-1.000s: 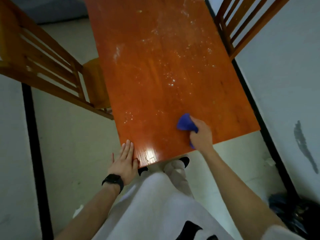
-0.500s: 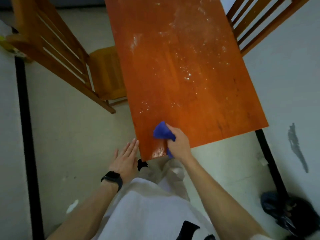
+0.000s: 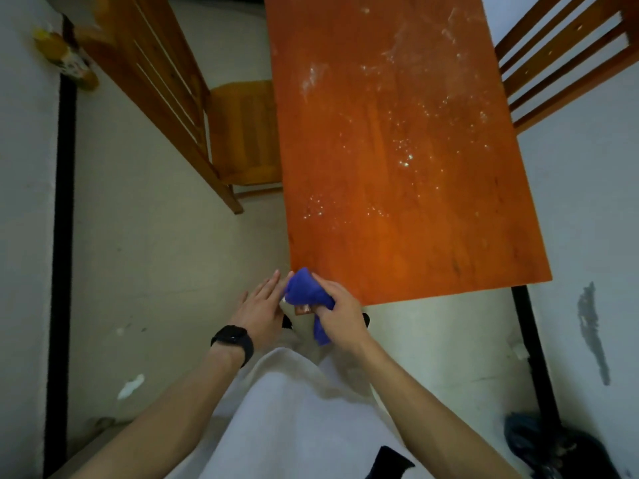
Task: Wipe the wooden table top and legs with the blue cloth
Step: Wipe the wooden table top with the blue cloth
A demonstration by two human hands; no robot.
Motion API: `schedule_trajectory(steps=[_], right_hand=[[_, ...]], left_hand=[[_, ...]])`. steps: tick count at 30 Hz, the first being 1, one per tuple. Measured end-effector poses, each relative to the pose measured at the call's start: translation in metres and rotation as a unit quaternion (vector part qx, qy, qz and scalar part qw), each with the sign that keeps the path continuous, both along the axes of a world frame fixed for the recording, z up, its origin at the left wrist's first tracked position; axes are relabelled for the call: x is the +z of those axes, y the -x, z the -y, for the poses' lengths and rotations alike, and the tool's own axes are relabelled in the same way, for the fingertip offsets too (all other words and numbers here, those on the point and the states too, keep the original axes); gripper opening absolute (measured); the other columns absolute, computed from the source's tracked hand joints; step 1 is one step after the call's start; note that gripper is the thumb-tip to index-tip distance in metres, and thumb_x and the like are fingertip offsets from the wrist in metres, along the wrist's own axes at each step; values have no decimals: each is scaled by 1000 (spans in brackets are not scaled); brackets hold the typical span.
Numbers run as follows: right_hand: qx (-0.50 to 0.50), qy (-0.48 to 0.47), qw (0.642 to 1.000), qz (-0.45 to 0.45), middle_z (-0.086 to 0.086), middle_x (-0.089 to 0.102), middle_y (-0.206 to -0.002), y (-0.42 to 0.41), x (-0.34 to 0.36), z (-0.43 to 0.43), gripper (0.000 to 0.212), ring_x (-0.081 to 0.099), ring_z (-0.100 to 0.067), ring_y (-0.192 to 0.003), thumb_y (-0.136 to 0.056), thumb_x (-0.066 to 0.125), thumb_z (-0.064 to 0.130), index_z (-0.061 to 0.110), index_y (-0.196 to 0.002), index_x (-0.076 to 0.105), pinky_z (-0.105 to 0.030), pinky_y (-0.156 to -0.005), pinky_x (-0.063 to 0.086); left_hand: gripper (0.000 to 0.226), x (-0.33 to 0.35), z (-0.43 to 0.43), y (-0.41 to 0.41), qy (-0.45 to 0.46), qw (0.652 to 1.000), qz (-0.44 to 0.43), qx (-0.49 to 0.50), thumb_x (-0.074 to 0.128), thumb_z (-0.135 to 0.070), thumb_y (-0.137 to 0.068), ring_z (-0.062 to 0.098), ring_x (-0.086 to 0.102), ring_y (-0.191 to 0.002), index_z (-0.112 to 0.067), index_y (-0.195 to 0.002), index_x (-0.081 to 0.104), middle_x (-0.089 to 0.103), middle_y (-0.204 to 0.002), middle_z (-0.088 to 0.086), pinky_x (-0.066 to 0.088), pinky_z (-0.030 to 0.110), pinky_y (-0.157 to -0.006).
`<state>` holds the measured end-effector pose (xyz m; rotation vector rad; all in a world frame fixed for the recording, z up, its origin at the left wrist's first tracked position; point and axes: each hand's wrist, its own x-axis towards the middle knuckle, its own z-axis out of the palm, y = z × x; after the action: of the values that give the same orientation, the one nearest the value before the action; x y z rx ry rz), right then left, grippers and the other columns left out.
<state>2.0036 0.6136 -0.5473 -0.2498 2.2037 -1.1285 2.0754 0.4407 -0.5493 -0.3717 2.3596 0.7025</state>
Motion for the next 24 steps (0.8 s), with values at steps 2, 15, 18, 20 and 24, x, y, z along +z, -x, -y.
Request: schedule_trajectory(steps=[2, 15, 18, 20, 24], right_hand=[[-46, -49, 996, -60, 2, 55, -134, 31, -2, -16, 66, 48, -17, -124, -83, 55, -4, 22, -143, 49, -40, -111, 36], [80, -67, 995, 10, -1, 53, -138, 31, 21, -13, 65, 49, -17, -127, -83, 52, -5, 20, -143, 50, -14, -104, 28], [18, -95, 995, -26, -3, 54, -141, 82, 42, -58, 60, 48, -16, -129, -87, 57, -1, 19, -143, 49, -16, -104, 30], [-45, -121, 990, -57, -3, 54, -141, 118, 49, -98, 59, 49, -18, -129, -88, 57, 3, 19, -144, 48, -27, -109, 35], [-151, -126, 975, -102, 0, 69, -112, 184, 55, -183, 51, 66, -16, -97, -88, 50, 9, 29, -134, 55, -33, -85, 53]], left_hand=[[73, -2, 3, -3, 1, 999, -14, 29, 39, -17, -98, 19, 17, -150, -37, -156, 0, 2, -165, -7, 18, 46, -121], [55, 10, -18, 42, -127, 925, -101, 345, 40, -7, -101, 29, 34, -142, -11, -154, 27, 34, -156, 15, 27, 39, -115], [56, 7, -29, 60, -109, 946, -118, 281, 45, -19, -102, 31, 30, -143, -14, -154, 27, 27, -159, 14, 28, 41, -117], [61, 9, -42, 77, -80, 964, -86, 237, 45, -34, -102, 33, 19, -147, -25, -156, 18, 9, -164, 10, 24, 48, -119], [77, 6, -68, 111, 42, 990, -53, 125, 41, -53, -97, 37, -8, -150, -31, -157, -1, -21, -162, 10, 9, 51, -121]])
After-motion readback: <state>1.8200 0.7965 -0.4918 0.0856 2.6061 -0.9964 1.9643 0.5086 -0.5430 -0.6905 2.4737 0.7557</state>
